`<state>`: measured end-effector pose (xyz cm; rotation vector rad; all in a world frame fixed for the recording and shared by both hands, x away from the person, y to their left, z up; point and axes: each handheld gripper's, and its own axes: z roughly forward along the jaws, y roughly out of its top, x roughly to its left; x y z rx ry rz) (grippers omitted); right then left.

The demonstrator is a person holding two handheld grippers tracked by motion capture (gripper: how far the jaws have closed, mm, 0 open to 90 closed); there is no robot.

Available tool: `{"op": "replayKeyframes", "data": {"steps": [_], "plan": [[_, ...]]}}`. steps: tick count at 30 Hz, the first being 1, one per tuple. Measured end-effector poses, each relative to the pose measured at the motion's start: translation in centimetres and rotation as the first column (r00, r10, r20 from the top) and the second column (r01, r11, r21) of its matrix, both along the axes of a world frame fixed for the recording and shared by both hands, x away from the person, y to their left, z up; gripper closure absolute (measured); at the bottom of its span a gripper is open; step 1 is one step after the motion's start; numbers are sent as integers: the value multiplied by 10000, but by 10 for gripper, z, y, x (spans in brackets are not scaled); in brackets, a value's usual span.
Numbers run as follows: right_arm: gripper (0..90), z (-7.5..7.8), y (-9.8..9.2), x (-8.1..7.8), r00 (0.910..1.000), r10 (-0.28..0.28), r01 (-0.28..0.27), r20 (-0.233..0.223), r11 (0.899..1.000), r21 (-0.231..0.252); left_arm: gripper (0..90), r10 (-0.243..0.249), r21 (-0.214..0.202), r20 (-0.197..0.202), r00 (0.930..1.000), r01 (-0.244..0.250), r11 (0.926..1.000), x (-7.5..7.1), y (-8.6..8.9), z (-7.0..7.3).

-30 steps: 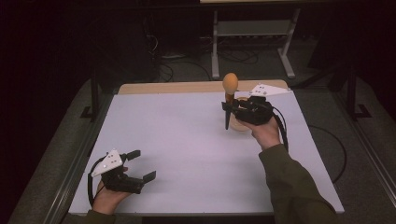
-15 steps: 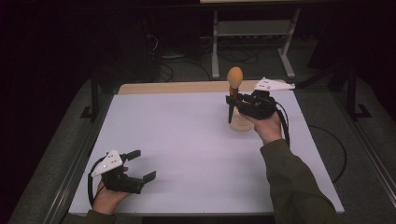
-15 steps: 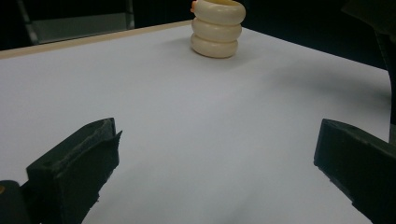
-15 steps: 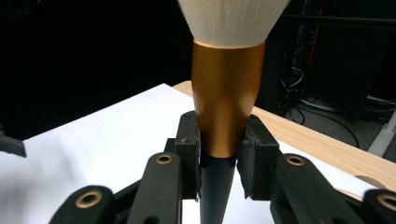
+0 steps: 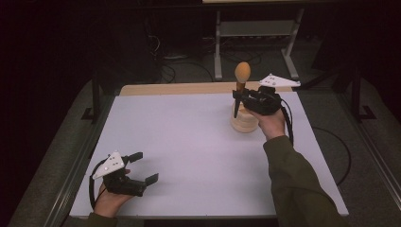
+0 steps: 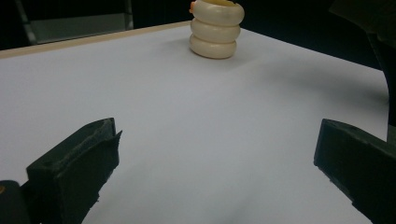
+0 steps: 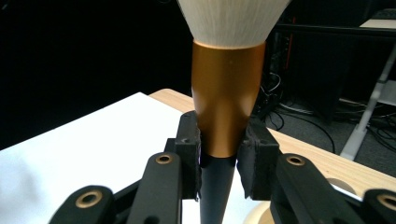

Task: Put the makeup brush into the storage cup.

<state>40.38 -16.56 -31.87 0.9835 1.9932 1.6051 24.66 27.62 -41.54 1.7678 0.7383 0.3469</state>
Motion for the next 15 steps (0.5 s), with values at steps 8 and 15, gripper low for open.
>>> {"op": "replayKeyframes", "data": {"steps": [8,15], "plan": [[705,-1,-4,10,9990,-428,428,119,9991,12,0,-10,6,2,10000,10,10000,0,0,0],[705,1,-9,17,9965,-824,824,164,9966,64,0,-83,100,32,10000,83,9999,0,0,0]]}}
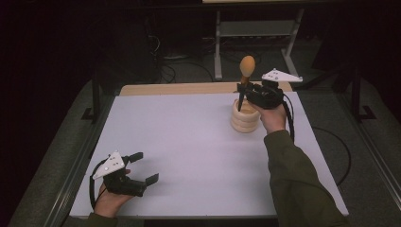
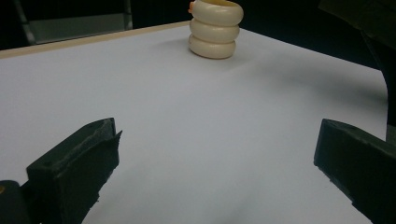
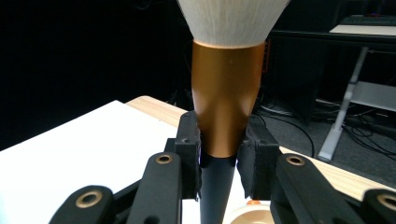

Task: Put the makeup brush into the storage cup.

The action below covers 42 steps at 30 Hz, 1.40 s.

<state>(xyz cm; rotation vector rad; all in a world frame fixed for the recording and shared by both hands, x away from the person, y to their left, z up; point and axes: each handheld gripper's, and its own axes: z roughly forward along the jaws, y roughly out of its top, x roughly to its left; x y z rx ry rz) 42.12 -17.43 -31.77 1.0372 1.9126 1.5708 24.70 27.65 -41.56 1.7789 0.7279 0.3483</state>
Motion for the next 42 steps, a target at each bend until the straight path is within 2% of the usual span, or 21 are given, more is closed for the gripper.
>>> {"op": "replayKeyframes", "data": {"steps": [4,18,24,42], "plan": [[705,-3,-3,4,9997,-231,231,-88,9997,2,0,-55,74,-4,10000,55,10000,0,0,0],[705,-15,-6,13,9976,-655,653,-204,9978,-74,0,-47,-76,-83,10000,46,10000,-1,-1,0],[705,-19,-5,16,9972,-706,698,-263,9972,-282,0,-70,-99,-86,9999,70,9999,-1,-1,-1],[705,-39,-9,21,9936,-952,932,-602,9950,-354,0,-121,-67,-50,9999,120,9999,-1,-2,-1]]}}
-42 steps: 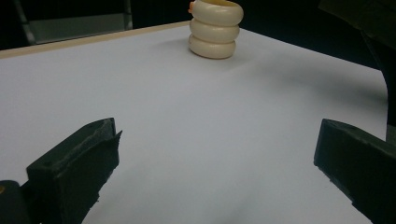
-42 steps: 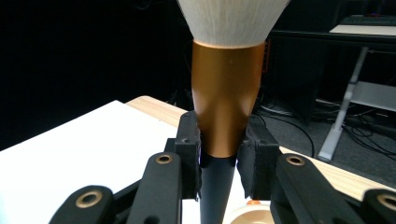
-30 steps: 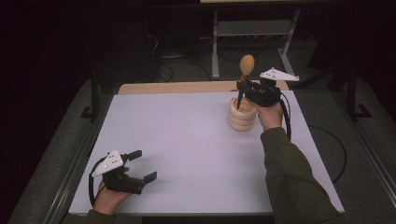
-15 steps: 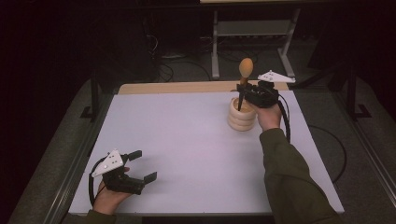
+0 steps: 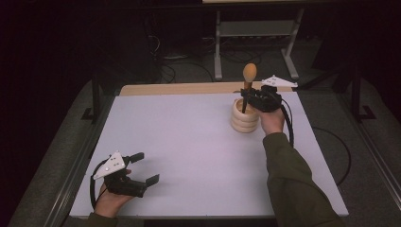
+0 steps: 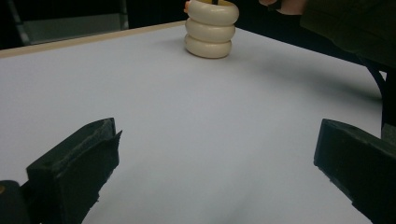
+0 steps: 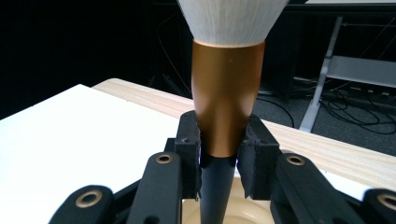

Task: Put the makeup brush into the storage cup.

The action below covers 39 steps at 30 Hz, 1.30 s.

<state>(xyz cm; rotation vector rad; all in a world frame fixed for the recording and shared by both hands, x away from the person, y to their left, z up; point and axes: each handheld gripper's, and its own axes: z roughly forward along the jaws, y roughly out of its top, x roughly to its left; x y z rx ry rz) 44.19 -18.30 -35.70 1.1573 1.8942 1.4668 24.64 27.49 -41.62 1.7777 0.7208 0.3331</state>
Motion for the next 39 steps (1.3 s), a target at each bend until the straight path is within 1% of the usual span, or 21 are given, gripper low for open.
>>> {"op": "replayKeyframes", "data": {"steps": [8,12,21,31,32,33,36,39], "plan": [[704,-6,3,1,9999,-2,-1,-141,9999,-161,0,-19,22,11,10000,19,10000,0,0,0],[705,-10,5,2,9995,11,-19,-314,9997,-250,0,-33,54,29,10000,33,10000,0,0,0],[704,-16,5,4,9987,-5,-16,-519,9992,-400,0,-52,65,38,10000,52,10000,0,0,0],[698,-22,3,3,9974,-23,-2,-725,9994,-351,0,-59,4,-27,10000,59,10000,0,-2,0],[690,-22,3,3,9971,9,-36,-760,9994,-356,0,-63,-11,-28,10000,63,10000,0,-2,0],[656,-23,3,4,9970,33,-60,-778,9994,-348,0,-70,16,-28,10000,70,10000,0,-2,0],[504,-23,1,3,9973,-82,62,-729,9996,-281,0,-79,0,-33,10000,79,10000,0,-2,0],[399,-23,0,2,9969,-176,153,-761,9994,-317,0,-105,10,-7,9999,105,9999,0,-2,0]]}}
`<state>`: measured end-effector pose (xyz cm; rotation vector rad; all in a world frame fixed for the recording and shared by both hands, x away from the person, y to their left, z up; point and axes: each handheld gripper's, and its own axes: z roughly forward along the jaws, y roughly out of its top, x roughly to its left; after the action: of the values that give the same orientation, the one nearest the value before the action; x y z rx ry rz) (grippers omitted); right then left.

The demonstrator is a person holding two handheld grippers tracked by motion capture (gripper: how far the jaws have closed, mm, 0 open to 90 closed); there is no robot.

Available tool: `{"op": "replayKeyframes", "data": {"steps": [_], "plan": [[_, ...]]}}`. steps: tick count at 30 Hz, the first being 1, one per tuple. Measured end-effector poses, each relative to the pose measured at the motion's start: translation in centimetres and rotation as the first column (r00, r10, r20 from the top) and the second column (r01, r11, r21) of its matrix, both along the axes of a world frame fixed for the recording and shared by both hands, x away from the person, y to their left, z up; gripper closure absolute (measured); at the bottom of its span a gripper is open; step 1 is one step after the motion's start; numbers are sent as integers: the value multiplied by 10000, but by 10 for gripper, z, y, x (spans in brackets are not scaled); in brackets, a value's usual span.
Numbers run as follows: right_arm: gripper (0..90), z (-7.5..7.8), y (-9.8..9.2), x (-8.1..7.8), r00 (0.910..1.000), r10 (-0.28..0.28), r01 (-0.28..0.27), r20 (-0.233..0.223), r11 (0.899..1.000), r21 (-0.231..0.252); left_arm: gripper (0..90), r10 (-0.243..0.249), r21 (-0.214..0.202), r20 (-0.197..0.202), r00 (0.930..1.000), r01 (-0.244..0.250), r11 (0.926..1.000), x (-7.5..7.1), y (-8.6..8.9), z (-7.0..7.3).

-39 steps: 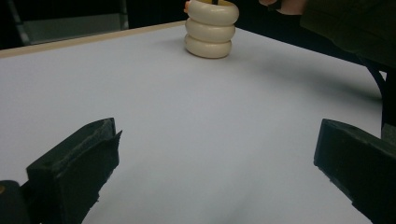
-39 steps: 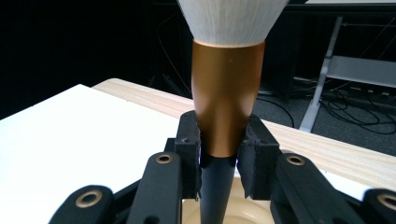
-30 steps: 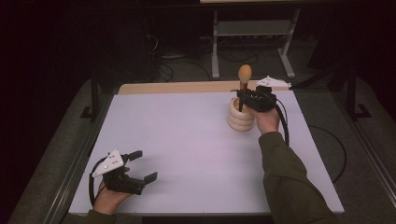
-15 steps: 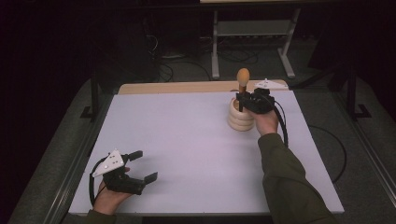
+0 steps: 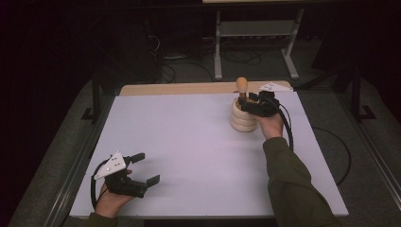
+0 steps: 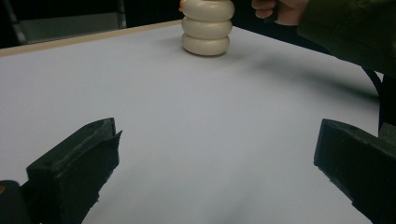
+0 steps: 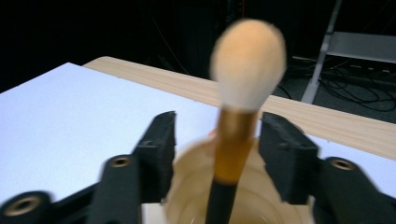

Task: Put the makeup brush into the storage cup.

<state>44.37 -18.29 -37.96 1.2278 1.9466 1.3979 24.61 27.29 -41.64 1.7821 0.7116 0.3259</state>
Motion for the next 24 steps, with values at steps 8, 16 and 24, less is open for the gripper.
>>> {"op": "replayKeyframes", "data": {"steps": [8,16,24], "plan": [[282,5,-3,-8,9999,-78,80,89,9998,-163,0,-1,48,1,10000,1,10000,0,-1,0],[262,7,-9,-21,9999,71,-70,102,9999,-112,0,-38,19,34,10000,38,10000,0,-2,0],[141,9,-14,-31,9996,258,-256,95,9994,-241,0,-12,47,-33,10000,12,10000,0,-2,-1]]}}
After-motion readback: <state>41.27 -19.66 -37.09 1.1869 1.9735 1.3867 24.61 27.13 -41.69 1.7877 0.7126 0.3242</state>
